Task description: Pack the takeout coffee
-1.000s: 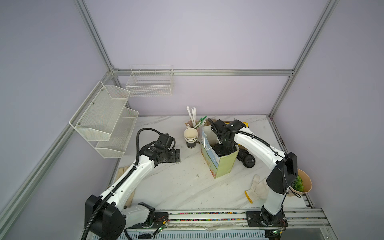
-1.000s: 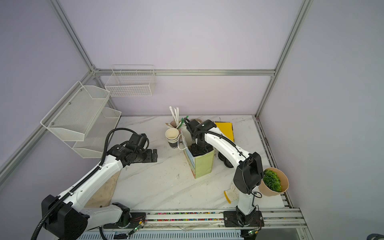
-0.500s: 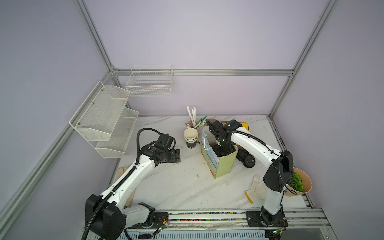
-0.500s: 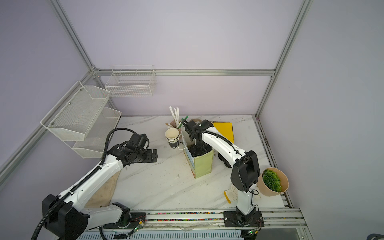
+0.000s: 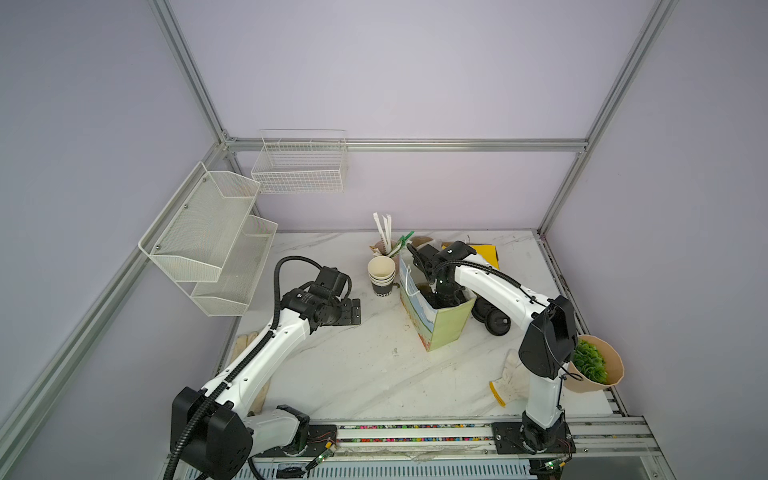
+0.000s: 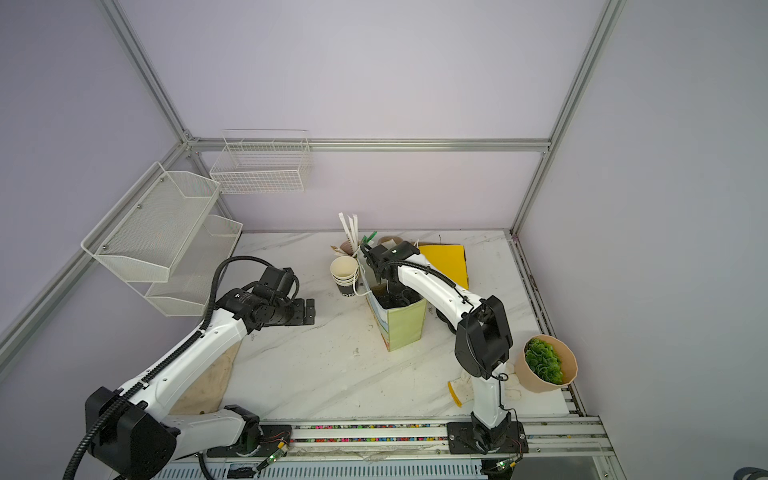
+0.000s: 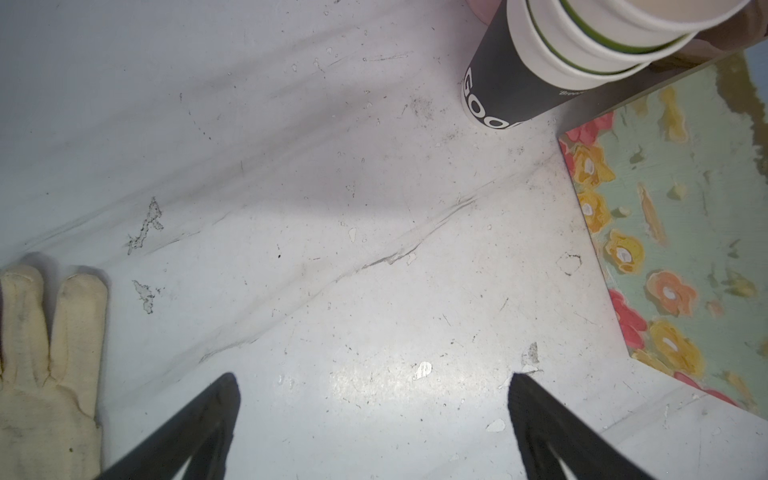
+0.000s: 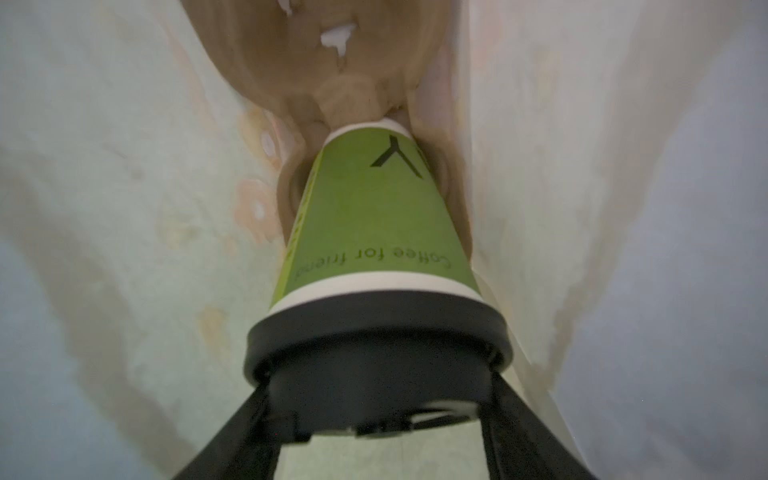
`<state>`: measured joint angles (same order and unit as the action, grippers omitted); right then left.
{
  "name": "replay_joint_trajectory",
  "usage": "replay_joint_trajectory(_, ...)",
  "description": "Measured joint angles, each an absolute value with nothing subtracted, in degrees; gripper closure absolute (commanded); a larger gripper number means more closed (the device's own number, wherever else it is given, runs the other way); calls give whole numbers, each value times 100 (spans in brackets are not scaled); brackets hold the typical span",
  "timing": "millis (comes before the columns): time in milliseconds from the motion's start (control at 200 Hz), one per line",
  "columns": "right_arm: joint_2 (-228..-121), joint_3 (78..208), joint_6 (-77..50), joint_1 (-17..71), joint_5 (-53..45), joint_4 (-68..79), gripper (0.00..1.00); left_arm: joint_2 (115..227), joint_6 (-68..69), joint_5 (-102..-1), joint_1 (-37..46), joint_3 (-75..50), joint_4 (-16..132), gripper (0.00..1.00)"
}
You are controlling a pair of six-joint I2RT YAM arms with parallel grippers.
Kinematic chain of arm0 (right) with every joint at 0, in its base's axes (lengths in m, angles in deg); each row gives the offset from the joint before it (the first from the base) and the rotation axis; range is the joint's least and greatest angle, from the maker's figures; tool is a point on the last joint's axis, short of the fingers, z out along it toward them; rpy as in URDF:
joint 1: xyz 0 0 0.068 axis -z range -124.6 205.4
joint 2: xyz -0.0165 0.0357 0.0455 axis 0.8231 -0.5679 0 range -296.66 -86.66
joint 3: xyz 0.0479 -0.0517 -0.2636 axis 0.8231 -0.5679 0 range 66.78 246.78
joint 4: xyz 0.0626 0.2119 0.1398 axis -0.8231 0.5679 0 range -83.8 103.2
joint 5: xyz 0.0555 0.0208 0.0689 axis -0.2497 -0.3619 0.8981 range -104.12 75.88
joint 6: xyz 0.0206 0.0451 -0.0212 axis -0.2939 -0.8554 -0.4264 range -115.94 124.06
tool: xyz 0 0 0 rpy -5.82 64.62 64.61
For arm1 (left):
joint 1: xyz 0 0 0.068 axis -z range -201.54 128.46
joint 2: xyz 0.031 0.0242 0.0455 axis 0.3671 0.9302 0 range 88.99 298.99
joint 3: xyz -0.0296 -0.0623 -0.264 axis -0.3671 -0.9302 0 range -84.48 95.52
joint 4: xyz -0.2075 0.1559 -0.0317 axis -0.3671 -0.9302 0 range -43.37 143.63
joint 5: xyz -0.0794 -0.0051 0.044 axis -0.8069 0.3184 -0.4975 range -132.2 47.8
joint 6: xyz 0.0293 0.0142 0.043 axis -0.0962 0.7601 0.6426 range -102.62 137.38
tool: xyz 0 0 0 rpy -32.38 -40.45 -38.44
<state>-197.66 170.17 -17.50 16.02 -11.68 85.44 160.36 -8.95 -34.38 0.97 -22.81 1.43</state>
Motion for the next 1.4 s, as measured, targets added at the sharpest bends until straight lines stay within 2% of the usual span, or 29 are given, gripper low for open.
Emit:
replay_joint_trajectory(350,-19780,17078,-1753,1602,-1179,8538,34,16040,-875,-3432,97,-2281,134,0)
replay_joint_trajectory(1400,-19780,17319,-1755,1602,-1269,8431,9,16132,-855,-3430,97,-2281,121,0)
